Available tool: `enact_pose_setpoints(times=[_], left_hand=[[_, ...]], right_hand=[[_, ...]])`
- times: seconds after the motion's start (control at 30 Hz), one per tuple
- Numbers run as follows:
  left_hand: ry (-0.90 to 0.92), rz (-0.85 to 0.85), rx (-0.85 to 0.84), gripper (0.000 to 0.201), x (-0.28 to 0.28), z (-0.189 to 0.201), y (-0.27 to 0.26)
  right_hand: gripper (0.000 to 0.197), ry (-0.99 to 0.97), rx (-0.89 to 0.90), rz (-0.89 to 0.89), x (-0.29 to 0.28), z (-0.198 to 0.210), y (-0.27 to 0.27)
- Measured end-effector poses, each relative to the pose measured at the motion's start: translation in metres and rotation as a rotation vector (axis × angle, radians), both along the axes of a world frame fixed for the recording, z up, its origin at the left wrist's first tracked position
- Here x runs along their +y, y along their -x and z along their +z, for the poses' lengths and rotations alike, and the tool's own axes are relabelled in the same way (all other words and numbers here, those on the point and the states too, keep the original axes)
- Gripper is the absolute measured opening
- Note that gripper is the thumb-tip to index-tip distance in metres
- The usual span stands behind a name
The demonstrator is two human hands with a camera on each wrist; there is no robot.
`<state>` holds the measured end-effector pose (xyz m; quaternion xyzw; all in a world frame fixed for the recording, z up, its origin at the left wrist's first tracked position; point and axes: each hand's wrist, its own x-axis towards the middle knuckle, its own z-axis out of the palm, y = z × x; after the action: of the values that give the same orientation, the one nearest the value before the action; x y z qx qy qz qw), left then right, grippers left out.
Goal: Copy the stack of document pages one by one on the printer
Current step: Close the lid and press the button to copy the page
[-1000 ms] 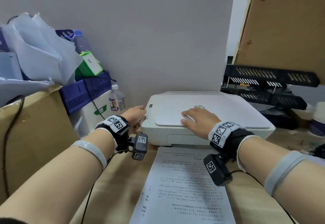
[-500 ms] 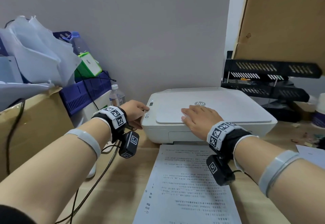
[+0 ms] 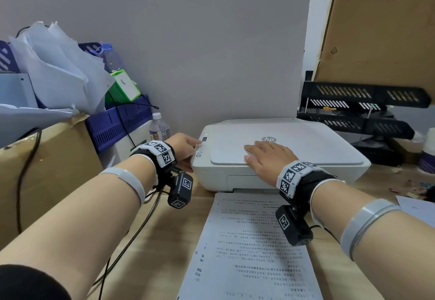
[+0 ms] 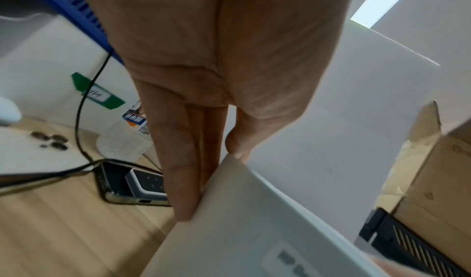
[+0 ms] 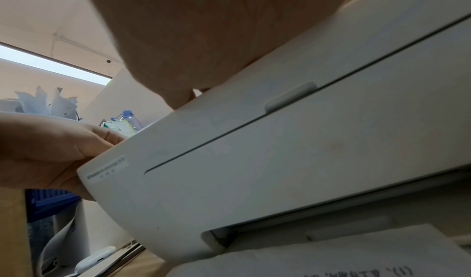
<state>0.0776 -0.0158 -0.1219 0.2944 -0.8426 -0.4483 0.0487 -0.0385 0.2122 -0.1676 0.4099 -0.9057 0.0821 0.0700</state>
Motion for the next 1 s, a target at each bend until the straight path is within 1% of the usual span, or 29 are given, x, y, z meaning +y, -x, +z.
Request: enact_pose_setpoints(times=[0.1, 0.3, 0.53, 0.73, 1.0], left_hand=[[-0.056, 0.014, 0.044, 0.048, -0.002, -0.003, -0.003], [-0.035, 0.031, 0.024, 0.039, 0.004, 0.000, -0.002], [-0.059, 0.059, 0.036, 0.044, 0.006, -0.005, 0.000], [-0.109, 0.072, 0.042, 0.042, 0.006, -0.004, 0.000], [-0.102, 0.082, 0.035, 0.040, 0.009, -0.003, 0.001]], right_hand=[[0.052, -0.002, 0.006, -0.004, 0.000, 0.000, 0.000], [0.052, 0.001, 0.007, -0.007, 0.000, 0.001, -0.003], [0.052, -0.007, 0.015, -0.012, -0.001, 0.000, -0.001], [0.052, 0.001, 0.019, -0.015, -0.001, -0.001, 0.000], [0.052, 0.008, 0.018, -0.020, -0.001, -0.001, 0.000]])
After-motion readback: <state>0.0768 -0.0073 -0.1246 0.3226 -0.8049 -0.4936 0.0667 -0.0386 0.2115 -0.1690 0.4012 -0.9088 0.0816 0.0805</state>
